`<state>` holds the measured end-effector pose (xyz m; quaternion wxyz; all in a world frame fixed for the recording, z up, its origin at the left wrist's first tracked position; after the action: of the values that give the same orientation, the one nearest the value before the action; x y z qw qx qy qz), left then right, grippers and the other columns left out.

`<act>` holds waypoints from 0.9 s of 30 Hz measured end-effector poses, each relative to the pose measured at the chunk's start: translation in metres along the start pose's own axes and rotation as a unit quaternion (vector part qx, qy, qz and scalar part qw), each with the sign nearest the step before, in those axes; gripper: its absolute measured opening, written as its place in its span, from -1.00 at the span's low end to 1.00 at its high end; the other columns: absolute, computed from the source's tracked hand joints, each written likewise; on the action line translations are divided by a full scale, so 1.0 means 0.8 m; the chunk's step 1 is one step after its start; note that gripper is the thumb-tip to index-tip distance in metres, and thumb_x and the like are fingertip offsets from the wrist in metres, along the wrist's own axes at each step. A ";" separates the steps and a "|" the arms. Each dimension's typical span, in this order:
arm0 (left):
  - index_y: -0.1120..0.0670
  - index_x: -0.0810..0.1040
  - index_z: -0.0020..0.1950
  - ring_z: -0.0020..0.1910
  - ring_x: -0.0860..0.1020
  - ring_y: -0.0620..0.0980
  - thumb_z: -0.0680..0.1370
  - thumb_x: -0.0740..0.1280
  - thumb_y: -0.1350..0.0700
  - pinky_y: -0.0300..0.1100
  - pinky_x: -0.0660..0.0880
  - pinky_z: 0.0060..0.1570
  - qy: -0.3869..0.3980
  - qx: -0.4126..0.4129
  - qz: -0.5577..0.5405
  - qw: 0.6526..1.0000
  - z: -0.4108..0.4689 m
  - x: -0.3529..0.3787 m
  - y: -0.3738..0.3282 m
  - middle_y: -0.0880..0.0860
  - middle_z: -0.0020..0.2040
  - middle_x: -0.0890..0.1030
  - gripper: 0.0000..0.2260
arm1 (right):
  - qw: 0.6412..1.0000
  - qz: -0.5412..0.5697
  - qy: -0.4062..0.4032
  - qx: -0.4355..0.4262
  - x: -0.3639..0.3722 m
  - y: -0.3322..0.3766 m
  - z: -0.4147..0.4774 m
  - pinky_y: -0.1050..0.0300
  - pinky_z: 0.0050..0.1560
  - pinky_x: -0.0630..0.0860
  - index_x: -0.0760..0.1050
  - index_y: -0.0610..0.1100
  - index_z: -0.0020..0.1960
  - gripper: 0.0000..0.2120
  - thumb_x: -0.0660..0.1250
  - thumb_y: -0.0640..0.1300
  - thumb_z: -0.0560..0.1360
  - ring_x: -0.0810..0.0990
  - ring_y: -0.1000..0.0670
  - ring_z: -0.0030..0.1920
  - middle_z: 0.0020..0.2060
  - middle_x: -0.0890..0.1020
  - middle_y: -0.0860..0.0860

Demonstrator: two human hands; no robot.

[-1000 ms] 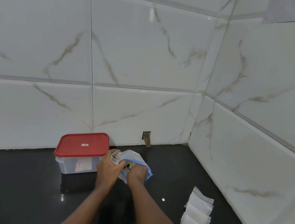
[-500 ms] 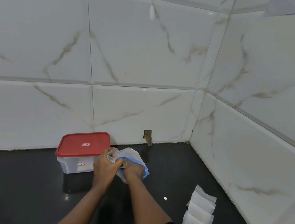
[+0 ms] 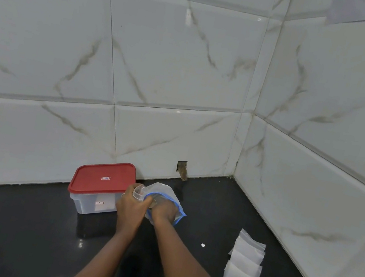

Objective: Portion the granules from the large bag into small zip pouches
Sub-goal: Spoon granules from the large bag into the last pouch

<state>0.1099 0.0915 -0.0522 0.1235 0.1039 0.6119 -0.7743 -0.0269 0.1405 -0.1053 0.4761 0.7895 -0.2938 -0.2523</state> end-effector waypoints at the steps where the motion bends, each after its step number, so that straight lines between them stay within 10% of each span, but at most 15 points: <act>1: 0.15 0.53 0.11 -0.08 0.53 0.05 0.41 0.45 0.18 -0.26 0.38 -0.19 -0.005 -0.006 -0.001 1.000 -0.001 0.000 0.000 0.06 -0.08 0.58 -0.70 | 1.000 0.002 -0.008 -0.005 -0.005 0.001 -0.001 0.26 -0.16 0.44 0.51 -0.19 -0.03 -0.79 0.10 -0.22 0.61 0.44 0.09 -0.24 -0.27 0.49 0.05; 6: 0.14 0.53 0.13 -0.03 0.53 0.10 0.41 0.45 0.12 -0.17 0.39 -0.09 -0.016 -0.027 -0.002 1.000 -0.008 0.002 0.006 0.09 -0.05 0.59 -0.68 | 0.995 -0.088 -0.022 -0.043 -0.021 0.012 -0.007 0.31 -0.32 0.34 0.27 -0.07 -0.36 -0.65 0.12 -0.28 0.58 0.40 0.12 -0.32 -0.37 0.37 0.08; 12: 0.16 0.52 0.17 -0.06 0.46 0.00 0.43 0.45 0.10 -0.18 0.35 -0.10 -0.029 -0.033 0.001 0.999 -0.017 -0.002 -0.001 0.14 0.01 0.60 -0.65 | 0.990 -0.107 -0.052 -0.072 -0.045 0.030 -0.022 0.05 0.13 0.55 0.50 -0.36 0.14 -0.74 0.13 -0.30 0.56 0.60 -0.16 0.12 0.09 0.59 -0.22; 17: 0.17 0.51 0.18 -0.06 0.46 0.00 0.43 0.45 0.11 -0.18 0.35 -0.13 -0.027 -0.038 -0.008 0.999 -0.022 -0.004 -0.002 0.17 0.04 0.60 -0.65 | 0.995 -0.070 -0.050 -0.041 -0.078 0.024 -0.018 0.23 -0.26 0.59 0.50 -0.35 0.11 -0.79 0.24 -0.34 0.50 0.67 -0.15 0.02 0.06 0.63 -0.19; 27: 0.12 0.41 0.28 0.07 0.53 0.10 0.40 0.46 0.23 -0.19 0.41 -0.07 0.022 -0.036 -0.049 0.998 -0.023 0.017 -0.007 0.12 0.13 0.57 -0.52 | 0.998 -0.053 -0.032 -0.023 -0.169 0.028 -0.013 0.20 -0.35 0.53 0.56 -0.38 -0.09 -0.89 0.28 -0.38 0.45 0.66 0.01 -0.39 -0.28 0.64 -0.17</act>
<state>0.0955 0.1095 -0.0558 0.0759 0.0864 0.6466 -0.7541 -0.1197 0.2337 -0.0646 0.4703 0.7845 -0.2612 -0.3087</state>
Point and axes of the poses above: each hand's wrist, its own z-axis towards the middle knuckle, its own x-axis out of the palm, y = z × x, the point moved 10 cm from there along z, towards the middle knuckle
